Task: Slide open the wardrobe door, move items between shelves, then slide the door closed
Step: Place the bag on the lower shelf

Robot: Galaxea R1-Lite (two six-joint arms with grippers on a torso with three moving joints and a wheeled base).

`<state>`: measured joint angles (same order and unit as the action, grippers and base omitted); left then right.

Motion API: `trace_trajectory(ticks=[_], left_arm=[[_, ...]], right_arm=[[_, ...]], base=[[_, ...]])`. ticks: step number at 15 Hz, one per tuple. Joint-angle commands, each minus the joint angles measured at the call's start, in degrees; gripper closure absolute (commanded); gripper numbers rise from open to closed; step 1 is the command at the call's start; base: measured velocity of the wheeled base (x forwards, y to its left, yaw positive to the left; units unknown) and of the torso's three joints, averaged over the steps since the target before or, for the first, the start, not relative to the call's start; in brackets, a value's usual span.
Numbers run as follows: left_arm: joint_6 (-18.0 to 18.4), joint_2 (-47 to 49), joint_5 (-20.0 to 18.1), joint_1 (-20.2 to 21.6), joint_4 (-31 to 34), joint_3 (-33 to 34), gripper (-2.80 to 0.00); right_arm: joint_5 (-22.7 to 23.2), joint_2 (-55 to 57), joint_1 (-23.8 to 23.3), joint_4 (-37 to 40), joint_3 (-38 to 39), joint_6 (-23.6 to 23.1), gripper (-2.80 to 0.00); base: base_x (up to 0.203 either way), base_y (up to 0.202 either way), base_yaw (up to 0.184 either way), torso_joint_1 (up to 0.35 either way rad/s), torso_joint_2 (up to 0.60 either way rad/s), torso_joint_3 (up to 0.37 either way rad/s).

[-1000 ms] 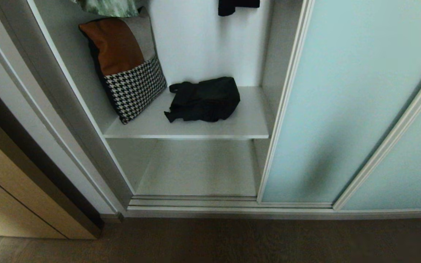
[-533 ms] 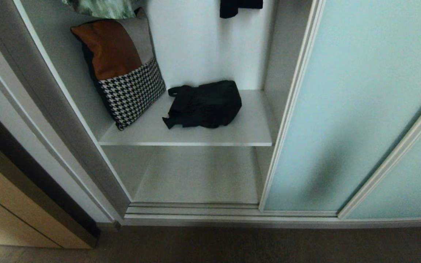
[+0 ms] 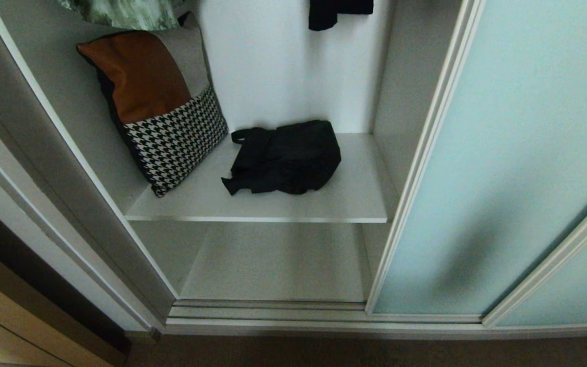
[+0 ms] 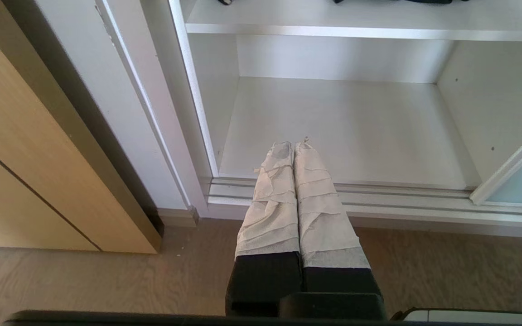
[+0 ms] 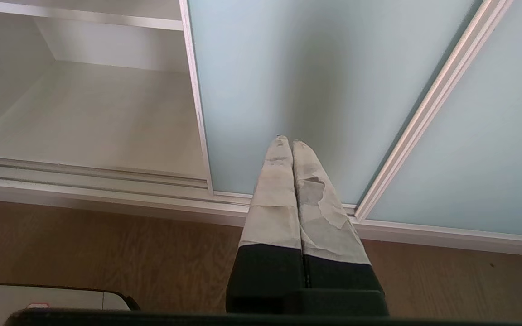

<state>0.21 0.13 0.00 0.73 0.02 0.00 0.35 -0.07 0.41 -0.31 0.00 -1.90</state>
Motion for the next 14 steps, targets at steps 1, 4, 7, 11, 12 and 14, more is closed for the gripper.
trace_trajectory(ticks=[1, 4, 7, 11, 12, 14], left_arm=[[0.06, 0.11, 0.0, -0.02, -0.02, 0.0, 0.0], [0.06, 0.06, 0.0, 0.06, 0.06, 0.0, 0.0], [1.37, 0.15, -0.06, 0.06, 0.38, 0.0, 0.0], [4.27, 0.18, 0.09, 0.06, -0.23, -1.54, 0.0], [4.38, 0.58, 0.45, 0.06, 0.01, -4.98, 0.0], [4.68, 4.62, 0.8, 0.05, 1.85, -16.57, 0.0]], right_arm=[[0.0, -0.1, 0.02, -0.04, 0.0, 0.03, 0.0], [0.08, -0.1, 0.02, -0.04, 0.0, -0.03, 0.0], [0.0, -0.1, 0.02, -0.04, 0.0, -0.03, 0.0], [0.09, -0.1, 0.02, -0.04, 0.0, -0.03, 0.0], [0.01, -0.1, 0.02, -0.04, 0.0, -0.03, 0.0], [0.0, -0.1, 0.02, -0.04, 0.0, 0.03, 0.0]], base=[[0.0, 0.0, 0.0, 0.0, 0.0, 0.0], [0.0, 0.0, 0.0, 0.0, 0.0, 0.0], [0.0, 0.0, 0.0, 0.0, 0.0, 0.0], [0.0, 0.0, 0.0, 0.0, 0.0, 0.0], [0.0, 0.0, 0.0, 0.0, 0.0, 0.0], [0.0, 0.0, 0.0, 0.0, 0.0, 0.0]])
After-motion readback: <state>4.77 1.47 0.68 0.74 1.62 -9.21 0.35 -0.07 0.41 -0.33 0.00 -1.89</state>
